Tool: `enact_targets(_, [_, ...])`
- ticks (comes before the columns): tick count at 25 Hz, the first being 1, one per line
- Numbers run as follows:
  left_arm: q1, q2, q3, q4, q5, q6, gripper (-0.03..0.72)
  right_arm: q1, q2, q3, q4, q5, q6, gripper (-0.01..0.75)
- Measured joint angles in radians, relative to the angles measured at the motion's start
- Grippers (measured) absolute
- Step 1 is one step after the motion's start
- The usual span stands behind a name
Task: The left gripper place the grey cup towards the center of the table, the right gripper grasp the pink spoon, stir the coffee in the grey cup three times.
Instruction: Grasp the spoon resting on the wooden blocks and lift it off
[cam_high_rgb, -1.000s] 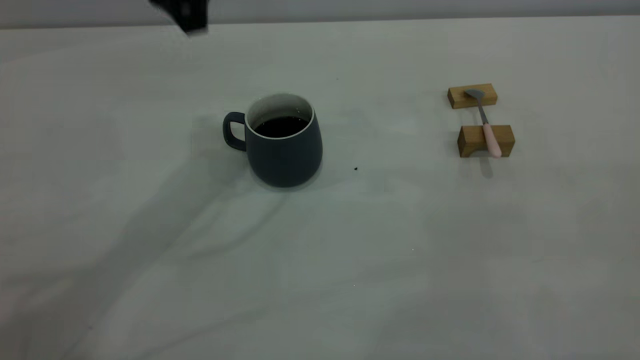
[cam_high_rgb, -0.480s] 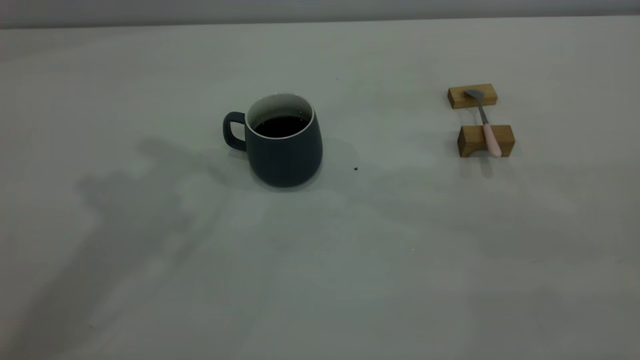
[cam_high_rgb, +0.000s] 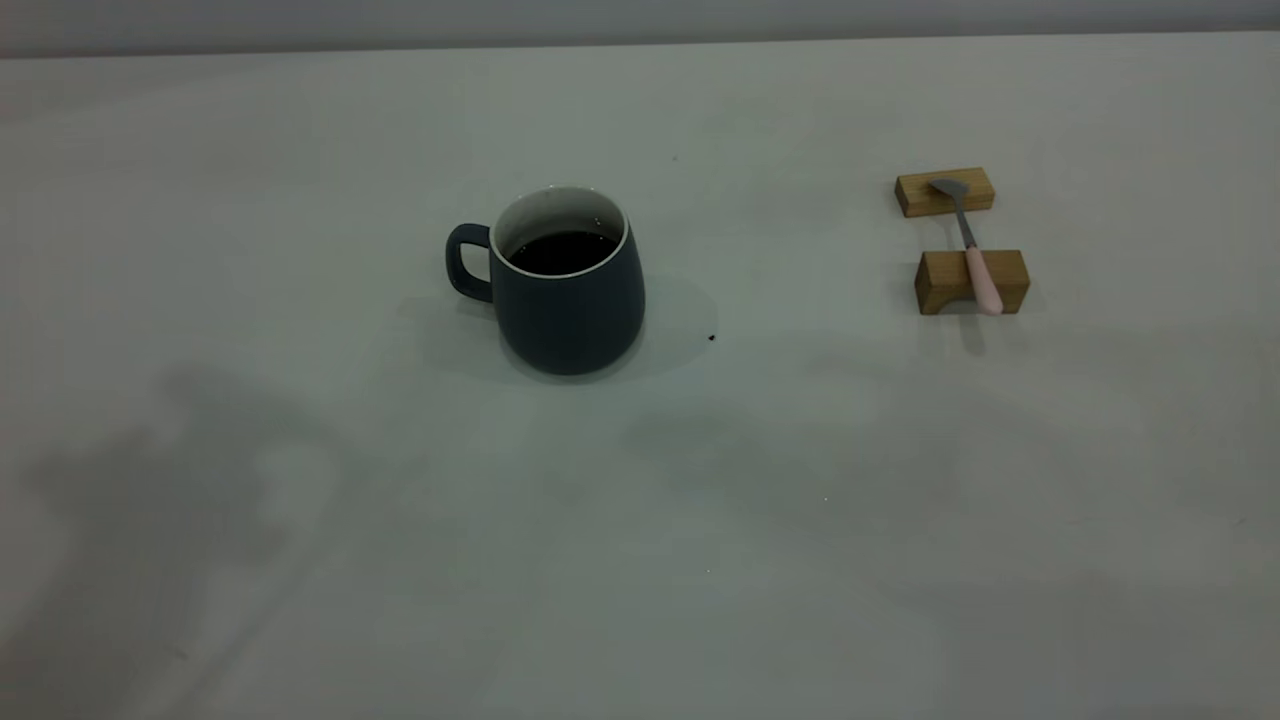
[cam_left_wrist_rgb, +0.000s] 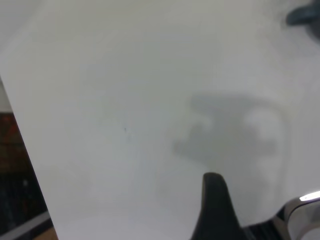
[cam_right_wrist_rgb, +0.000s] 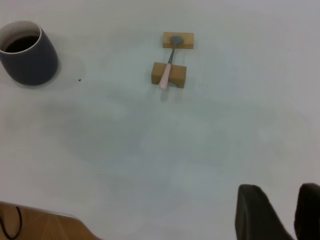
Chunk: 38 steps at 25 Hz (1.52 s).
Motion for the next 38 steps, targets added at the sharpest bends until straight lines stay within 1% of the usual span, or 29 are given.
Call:
enact_targets(6, [0.004,-0.232,0.187,-0.006,0.001,-0.071,0.586,0.0,0.0,0.0,0.0,0.0,0.0,0.237])
enact_targets(8, [0.03,-0.292,0.242,-0.031,0.001,-0.074,0.586,0.0,0.0,0.0,0.0,0.0,0.0,0.237])
enact_targets(11, [0.128,-0.396,0.325,-0.074,0.001,-0.075,0.586,0.0,0.0,0.0,0.0,0.0,0.0,0.237])
enact_targets(14, [0.259,-0.513,0.405,-0.1,-0.005,-0.052,0.586,0.0,0.0,0.0,0.0,0.0,0.0,0.237])
enact_targets(17, [0.353,-0.621,0.476,-0.123,-0.018,-0.005,0.586,0.0,0.0,0.0,0.0,0.0,0.0,0.237])
enact_targets(21, [0.433,-0.752,0.564,-0.175,-0.048,0.011,0.586,0.0,0.0,0.0,0.0,0.0,0.0,0.237])
enact_targets(24, [0.476,-0.851,0.619,-0.197,-0.065,0.013,0.586,0.0,0.0,0.0,0.0,0.0,0.0,0.237])
enact_targets(27, [0.492,-0.934,0.672,-0.219,-0.067,0.014,0.586,0.0,0.0,0.0,0.0,0.0,0.0,0.237])
enact_targets(32, [0.492,-1.037,0.742,-0.254,-0.074,0.014,0.586,0.0,0.0,0.0,0.0,0.0,0.0,0.237])
enact_targets(38, [0.492,-1.121,0.761,-0.261,-0.061,0.028,0.586,0.0,0.0,0.0,0.0,0.0,0.0,0.237])
